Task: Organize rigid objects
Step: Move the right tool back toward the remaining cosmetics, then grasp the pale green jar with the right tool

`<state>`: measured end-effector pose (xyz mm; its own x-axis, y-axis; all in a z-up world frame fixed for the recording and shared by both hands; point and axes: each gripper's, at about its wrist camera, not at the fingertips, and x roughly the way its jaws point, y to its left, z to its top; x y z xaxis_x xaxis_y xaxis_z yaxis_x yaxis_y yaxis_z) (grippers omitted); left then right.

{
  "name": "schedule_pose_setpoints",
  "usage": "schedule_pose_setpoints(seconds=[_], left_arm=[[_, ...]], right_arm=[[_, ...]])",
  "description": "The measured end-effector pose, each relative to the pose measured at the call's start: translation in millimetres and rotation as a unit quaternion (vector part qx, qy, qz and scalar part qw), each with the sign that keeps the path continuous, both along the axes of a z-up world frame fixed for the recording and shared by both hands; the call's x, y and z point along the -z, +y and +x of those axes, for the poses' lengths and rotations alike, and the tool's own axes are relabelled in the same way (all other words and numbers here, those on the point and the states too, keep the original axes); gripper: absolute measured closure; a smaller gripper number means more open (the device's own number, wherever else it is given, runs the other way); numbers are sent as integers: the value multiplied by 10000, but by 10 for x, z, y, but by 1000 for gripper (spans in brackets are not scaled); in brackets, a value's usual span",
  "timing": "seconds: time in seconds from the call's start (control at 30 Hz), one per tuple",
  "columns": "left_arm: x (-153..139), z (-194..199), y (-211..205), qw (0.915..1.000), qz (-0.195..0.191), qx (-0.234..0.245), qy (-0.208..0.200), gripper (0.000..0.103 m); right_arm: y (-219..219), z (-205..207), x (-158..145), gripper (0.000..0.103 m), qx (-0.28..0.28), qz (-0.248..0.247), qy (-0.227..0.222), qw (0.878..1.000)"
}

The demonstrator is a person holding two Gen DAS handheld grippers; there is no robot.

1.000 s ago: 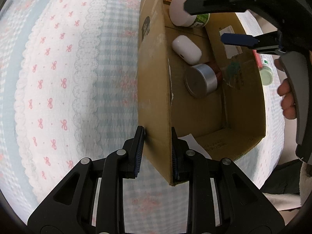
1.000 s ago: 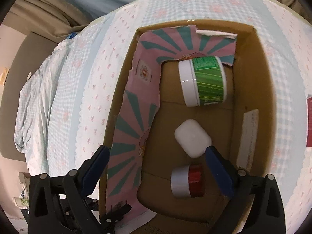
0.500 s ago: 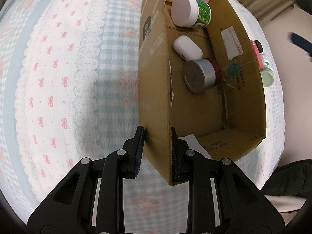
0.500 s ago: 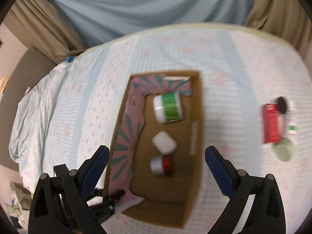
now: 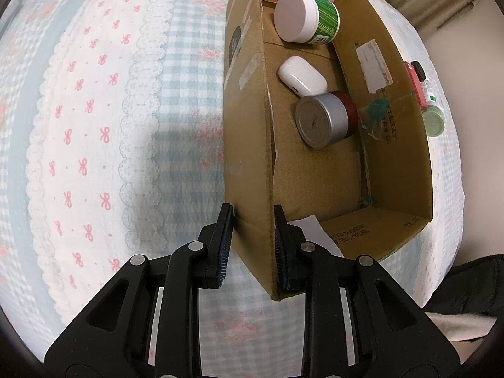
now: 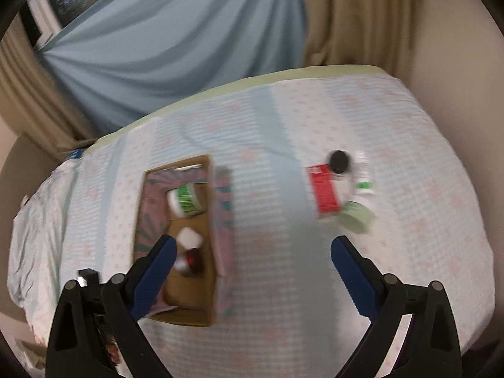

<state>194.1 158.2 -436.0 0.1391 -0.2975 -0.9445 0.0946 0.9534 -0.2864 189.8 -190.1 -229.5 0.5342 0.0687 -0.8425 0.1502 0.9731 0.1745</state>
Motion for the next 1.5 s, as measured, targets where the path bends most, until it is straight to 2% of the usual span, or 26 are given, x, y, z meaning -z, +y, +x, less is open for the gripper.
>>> schedule_pose_setpoints(seconds=[0.3, 0.47, 0.67, 0.8, 1.03, 1.23, 1.4, 1.43, 1.5], left_arm=[[-5, 5, -21, 10000, 14, 20, 9, 81], [-9, 16, 11, 10000, -49, 30, 35, 81], [-25, 13, -33, 10000, 29, 64, 7, 81], [-27, 6, -46, 10000, 51, 48, 13, 81], [-37, 18, -68, 9999, 106, 28, 46, 81], [-41, 30, -98, 9998, 188, 54, 60, 81], [-41, 35, -117, 9997, 233, 62, 75, 81], [-38, 35, -120, 9997, 242, 61, 78, 81], [-39, 33, -128, 9996, 258, 55, 82, 81]], right_arm=[[-588, -396, 37, 5, 710, -383, 211, 9965], [-898, -428, 178, 5, 1032, -296, 240, 9939], [-1220, -223, 600, 5, 1195, 153, 319, 9922], [-1418, -10, 951, 5, 1388, 664, 345, 9875], [-1728, 352, 1557, 5, 1933, 1510, 510, 9681], [-1874, 625, 2005, 5, 2284, 1793, 829, 9533], [-1934, 764, 2227, 6, 2450, 1950, 953, 9449], [-1931, 791, 2258, 7, 2460, 1983, 973, 9438], [-1918, 833, 2305, 21, 2465, 2062, 999, 9417]])
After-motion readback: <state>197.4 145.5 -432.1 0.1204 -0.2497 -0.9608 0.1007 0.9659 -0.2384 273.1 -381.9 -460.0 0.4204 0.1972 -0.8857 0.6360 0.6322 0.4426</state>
